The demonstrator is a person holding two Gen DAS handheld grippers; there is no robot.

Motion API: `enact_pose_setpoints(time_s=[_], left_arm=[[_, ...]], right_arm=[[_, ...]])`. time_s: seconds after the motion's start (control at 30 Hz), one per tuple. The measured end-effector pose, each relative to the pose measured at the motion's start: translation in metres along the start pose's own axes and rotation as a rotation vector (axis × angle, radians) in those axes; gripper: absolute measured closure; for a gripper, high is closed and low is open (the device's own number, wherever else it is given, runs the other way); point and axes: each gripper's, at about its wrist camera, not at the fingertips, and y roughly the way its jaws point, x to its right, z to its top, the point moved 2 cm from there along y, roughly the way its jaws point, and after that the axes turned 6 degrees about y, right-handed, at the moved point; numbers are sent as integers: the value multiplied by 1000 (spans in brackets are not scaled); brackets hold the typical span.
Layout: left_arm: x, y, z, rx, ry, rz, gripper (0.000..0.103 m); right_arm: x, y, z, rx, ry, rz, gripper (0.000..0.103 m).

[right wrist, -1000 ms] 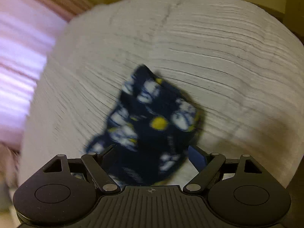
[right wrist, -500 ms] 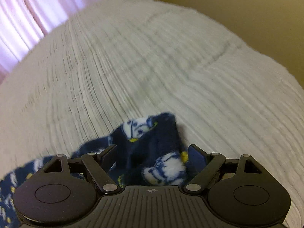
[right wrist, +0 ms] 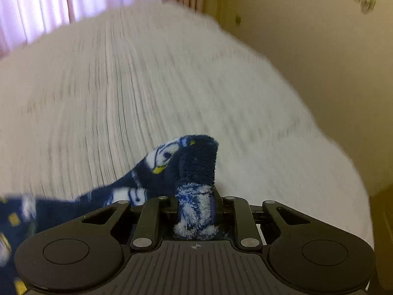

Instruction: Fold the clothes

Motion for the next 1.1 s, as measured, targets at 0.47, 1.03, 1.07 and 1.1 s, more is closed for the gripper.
enact_pose_setpoints(time_s=[0.47, 1.03, 1.07, 1.1], left_arm=[[82, -51, 86, 176, 48, -175, 75], [257, -196, -272, -171, 439, -729, 59], [265, -201, -276, -128, 481, -714, 58], [274, -204, -280, -86, 517, -690, 56]], right_arm=[[9, 4, 128, 187, 199, 111, 27], [89, 12, -100, -333, 449, 244, 27], [93, 8, -106, -347, 458, 239, 27], [96, 5, -110, -353, 461, 231, 27]])
